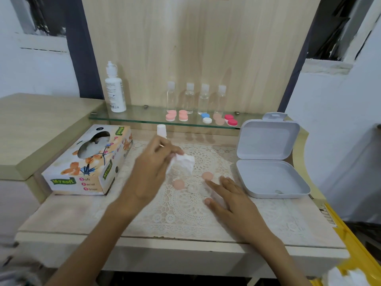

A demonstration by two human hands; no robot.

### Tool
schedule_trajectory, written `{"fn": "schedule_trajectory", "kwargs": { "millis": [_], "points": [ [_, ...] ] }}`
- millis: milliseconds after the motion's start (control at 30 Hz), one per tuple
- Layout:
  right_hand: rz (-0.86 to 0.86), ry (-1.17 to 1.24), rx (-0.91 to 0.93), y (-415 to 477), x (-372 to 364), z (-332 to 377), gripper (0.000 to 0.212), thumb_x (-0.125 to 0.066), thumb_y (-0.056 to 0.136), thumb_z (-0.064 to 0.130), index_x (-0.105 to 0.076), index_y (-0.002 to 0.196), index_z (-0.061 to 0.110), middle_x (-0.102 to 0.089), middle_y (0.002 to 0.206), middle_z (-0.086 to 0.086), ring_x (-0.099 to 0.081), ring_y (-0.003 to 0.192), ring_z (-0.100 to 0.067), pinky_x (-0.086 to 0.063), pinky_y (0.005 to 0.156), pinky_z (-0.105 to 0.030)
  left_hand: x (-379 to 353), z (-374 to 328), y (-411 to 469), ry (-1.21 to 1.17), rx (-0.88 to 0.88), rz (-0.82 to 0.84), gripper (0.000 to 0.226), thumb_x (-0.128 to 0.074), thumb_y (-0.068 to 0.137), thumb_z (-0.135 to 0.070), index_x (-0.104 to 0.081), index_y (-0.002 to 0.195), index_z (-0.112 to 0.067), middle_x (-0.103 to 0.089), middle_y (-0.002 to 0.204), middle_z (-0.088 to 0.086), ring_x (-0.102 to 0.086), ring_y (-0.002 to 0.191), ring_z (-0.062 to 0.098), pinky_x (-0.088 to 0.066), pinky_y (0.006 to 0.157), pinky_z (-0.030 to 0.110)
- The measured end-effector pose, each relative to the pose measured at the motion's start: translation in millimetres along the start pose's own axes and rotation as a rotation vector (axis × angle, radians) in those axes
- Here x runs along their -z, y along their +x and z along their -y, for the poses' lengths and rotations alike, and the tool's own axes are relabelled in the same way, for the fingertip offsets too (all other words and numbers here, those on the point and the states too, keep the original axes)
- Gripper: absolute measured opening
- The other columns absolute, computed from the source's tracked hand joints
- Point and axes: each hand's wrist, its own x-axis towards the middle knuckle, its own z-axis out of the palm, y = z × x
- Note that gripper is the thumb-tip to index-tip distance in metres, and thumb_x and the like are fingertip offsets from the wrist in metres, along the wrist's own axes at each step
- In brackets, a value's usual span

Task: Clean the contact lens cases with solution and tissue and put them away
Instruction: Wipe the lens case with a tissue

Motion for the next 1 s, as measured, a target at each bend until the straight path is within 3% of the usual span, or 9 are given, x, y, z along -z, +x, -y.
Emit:
{"fn": "schedule_trajectory", "kwargs": {
  "millis": [133,200,300,400,500,733,867,1000],
  "points": [
    [-0.031,0.003,-0.017,3,0,1,0.048,-0.039,0.093,0.058,-0.034,0.14,0.049,-0.023,0.157,0.003,-0.013,0.145,-0.012,-0.023,0.112,-0.033,-33,-1,-18,0.051,-0.084,0.193,0.022,-0.059,0.087,0.001,-0.065,0.105,-0.011,-0.051,0.103,-0.001,-0.057,0.087,0.014,-0.054,0.076,0.027],
    [-0.058,-0.002,-0.022,6,-3,2,0.045,-0.039,0.093,0.058,-0.042,0.136,0.048,-0.029,0.154,0.002,-0.018,0.144,-0.013,-0.029,0.11,-0.034,-42,4,-23,0.078,-0.099,0.248,0.017,-0.061,0.087,-0.002,-0.066,0.101,-0.011,-0.053,0.099,0.001,-0.056,0.085,0.015,-0.053,0.069,0.035],
    [-0.095,0.004,-0.036,7,-6,3,0.043,-0.039,0.091,0.06,-0.048,0.132,0.047,-0.034,0.152,0.001,-0.023,0.142,-0.013,-0.031,0.109,-0.034,-46,12,-28,0.126,-0.119,0.288,0.016,-0.052,0.092,-0.013,-0.066,0.098,-0.015,-0.054,0.095,-0.002,-0.052,0.083,0.013,-0.048,0.07,0.031],
    [-0.104,0.009,-0.049,7,-6,4,0.041,-0.045,0.093,0.054,-0.046,0.133,0.048,-0.032,0.153,0.001,-0.022,0.143,-0.013,-0.028,0.11,-0.033,-42,16,-30,0.164,-0.148,0.331,0.032,-0.036,0.095,-0.031,-0.066,0.1,-0.021,-0.054,0.097,-0.008,-0.047,0.085,0.007,-0.04,0.074,0.026],
    [-0.11,0.028,-0.051,7,-4,6,0.041,-0.049,0.092,0.051,-0.047,0.132,0.048,-0.032,0.153,0.001,-0.021,0.143,-0.011,-0.022,0.112,-0.03,-37,18,-32,0.179,-0.154,0.37,0.036,-0.036,0.094,-0.04,-0.068,0.101,-0.024,-0.055,0.099,-0.012,-0.049,0.089,0.007,-0.036,0.079,0.024],
    [-0.112,0.056,-0.047,10,-7,4,0.039,-0.054,0.089,0.052,-0.053,0.128,0.047,-0.033,0.153,-0.001,-0.023,0.143,-0.016,-0.021,0.114,-0.034,-40,16,-30,0.19,-0.178,0.342,0.031,-0.043,0.087,-0.041,-0.071,0.09,-0.027,-0.056,0.092,-0.013,-0.047,0.086,0.006,-0.029,0.075,0.019],
    [-0.136,0.067,-0.037,10,-7,4,0.037,-0.057,0.089,0.05,-0.056,0.125,0.045,-0.036,0.152,-0.002,-0.026,0.142,-0.016,-0.024,0.114,-0.035,-43,14,-26,0.211,-0.145,0.352,0.03,-0.043,0.083,-0.04,-0.069,0.081,-0.025,-0.058,0.089,-0.013,-0.049,0.084,0.006,-0.038,0.072,0.022],
    [-0.141,0.078,-0.031,11,-7,5,0.035,-0.057,0.089,0.049,-0.058,0.124,0.044,-0.036,0.151,-0.004,-0.026,0.142,-0.017,-0.024,0.114,-0.036,-43,13,-24,0.141,-0.082,0.402,0.022,-0.052,0.081,-0.035,-0.069,0.086,-0.021,-0.06,0.092,-0.009,-0.055,0.086,0.011,-0.039,0.074,0.025]
  ]
}}
